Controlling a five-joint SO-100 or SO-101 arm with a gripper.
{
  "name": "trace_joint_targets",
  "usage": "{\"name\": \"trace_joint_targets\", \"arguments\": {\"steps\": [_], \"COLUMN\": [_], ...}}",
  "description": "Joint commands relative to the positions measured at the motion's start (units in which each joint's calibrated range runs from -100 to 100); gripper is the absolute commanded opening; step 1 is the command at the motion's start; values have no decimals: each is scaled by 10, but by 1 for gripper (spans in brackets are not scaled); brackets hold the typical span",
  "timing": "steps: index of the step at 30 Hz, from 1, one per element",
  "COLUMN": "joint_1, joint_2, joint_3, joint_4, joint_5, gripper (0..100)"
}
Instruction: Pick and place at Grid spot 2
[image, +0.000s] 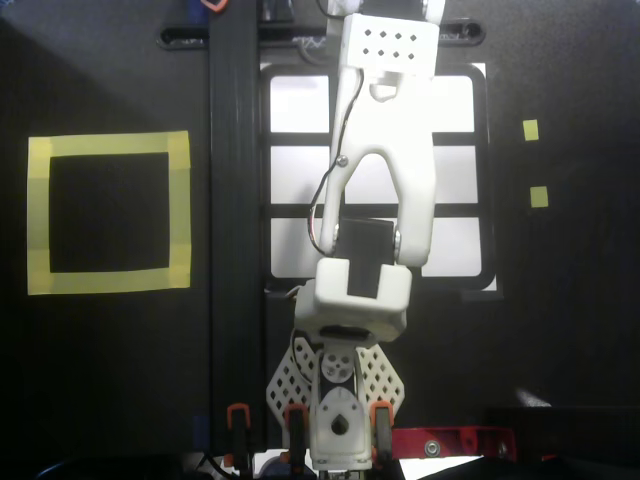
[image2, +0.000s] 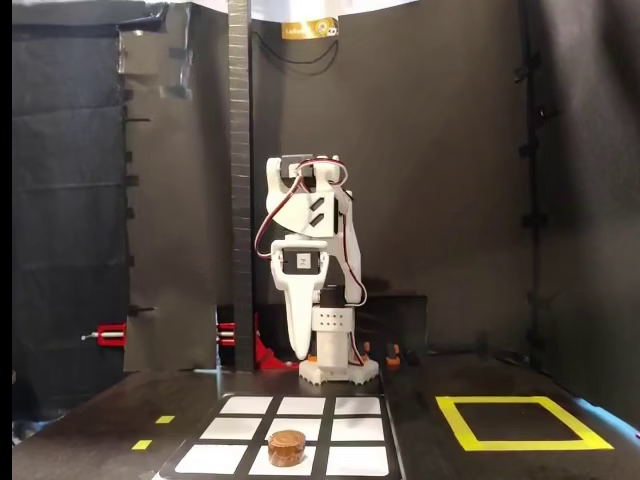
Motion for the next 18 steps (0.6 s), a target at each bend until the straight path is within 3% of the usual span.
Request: {"name": "trace_joint_targets", "arguments": {"steps": [1,6,10,18], "joint_1": [0,-2,-3,-33], "joint_2": [-27,-27,-44,-398], "joint_3": [-1,-1,3,472], "joint_4": [1,2,-8,-291], "joint_5": [-1,-2,-2,-27], "gripper": [14,0,0,0]}}
